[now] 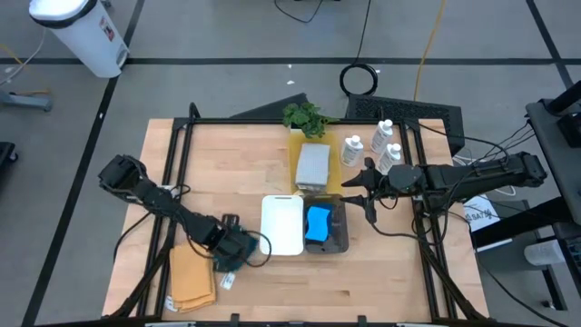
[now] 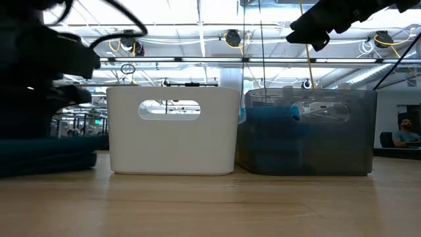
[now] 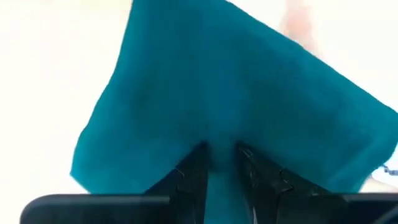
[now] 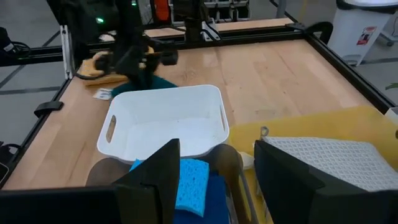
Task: Pick & Place Kitchen Items
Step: Put the dark green microfiber into the yellow bin
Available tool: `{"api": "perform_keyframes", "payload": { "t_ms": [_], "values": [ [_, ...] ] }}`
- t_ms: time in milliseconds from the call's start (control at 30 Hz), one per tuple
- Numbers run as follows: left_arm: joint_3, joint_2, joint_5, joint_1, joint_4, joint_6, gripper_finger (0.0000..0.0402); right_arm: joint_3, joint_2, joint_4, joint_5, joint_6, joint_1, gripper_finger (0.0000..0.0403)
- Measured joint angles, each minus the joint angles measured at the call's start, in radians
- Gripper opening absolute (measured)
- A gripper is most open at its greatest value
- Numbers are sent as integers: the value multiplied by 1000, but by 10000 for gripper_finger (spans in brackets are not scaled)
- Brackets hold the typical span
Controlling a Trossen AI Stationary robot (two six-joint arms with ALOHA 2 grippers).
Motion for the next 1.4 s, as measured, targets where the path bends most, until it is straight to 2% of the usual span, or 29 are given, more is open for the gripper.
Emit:
{"api": "perform_keyframes", "payload": {
  "t_ms": [233, 367, 500, 700, 967, 1267, 1400],
  "values": [
    [14, -2, -222, 74, -223, 91, 88, 0, 0, 1, 1, -3, 0, 173],
    [69, -4, -254, 108, -291, 38, 88, 0, 0, 1, 1, -3, 0, 173],
    [110, -5, -218, 131, -308, -67, 88, 0, 0, 1, 1, -2, 0, 173],
    [119, -5, -90, 142, -295, -295, 88, 0, 0, 1, 0, 1, 0, 173],
    [119, -6, -75, 144, -285, -494, 88, -45, 0, 74, -2, -9, 0, 173],
    [119, -6, -12, 145, -281, -529, 88, -58, -1, 122, -2, -32, 0, 173],
    [96, -7, 14, 145, -229, -502, 88, -58, -1, 122, -2, -32, 0, 173]
  ]
}}
